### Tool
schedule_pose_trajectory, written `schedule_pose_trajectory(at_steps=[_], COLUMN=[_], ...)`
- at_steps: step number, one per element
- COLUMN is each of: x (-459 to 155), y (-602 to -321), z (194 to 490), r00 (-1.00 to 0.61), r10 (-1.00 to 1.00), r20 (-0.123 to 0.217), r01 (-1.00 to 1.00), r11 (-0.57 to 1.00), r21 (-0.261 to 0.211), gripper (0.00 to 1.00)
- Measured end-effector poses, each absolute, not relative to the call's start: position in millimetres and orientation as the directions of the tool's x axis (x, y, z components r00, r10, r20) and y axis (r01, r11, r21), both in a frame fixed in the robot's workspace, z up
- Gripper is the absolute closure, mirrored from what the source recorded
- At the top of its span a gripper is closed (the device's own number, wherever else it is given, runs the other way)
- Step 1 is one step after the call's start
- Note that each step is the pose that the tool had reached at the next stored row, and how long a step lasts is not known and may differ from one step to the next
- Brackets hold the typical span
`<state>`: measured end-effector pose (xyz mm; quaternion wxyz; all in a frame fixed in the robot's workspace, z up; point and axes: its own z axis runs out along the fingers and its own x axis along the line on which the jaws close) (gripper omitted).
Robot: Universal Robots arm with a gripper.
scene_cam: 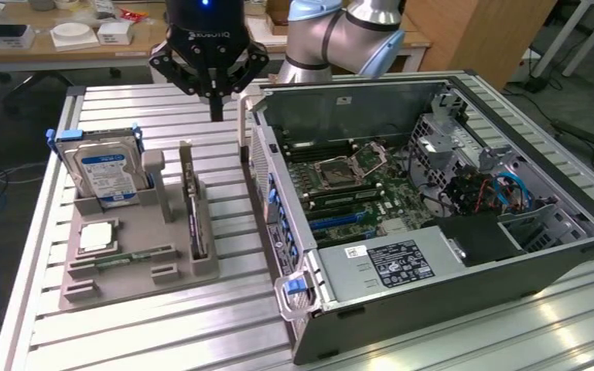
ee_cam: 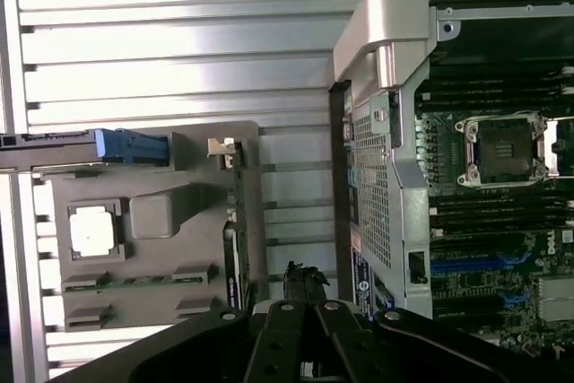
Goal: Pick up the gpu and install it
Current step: 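Reach for the gpu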
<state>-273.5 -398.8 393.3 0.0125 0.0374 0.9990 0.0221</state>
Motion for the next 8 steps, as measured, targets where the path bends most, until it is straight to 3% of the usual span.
schedule_pose_trajectory(at_steps=[8], x=[-297.2], y=[-398.9], z=[393.3], r00=[-0.997], r10=[0.075], r20=[-0.023], r01=[0.074], r11=[0.996], r21=[0.045], gripper=[0.9])
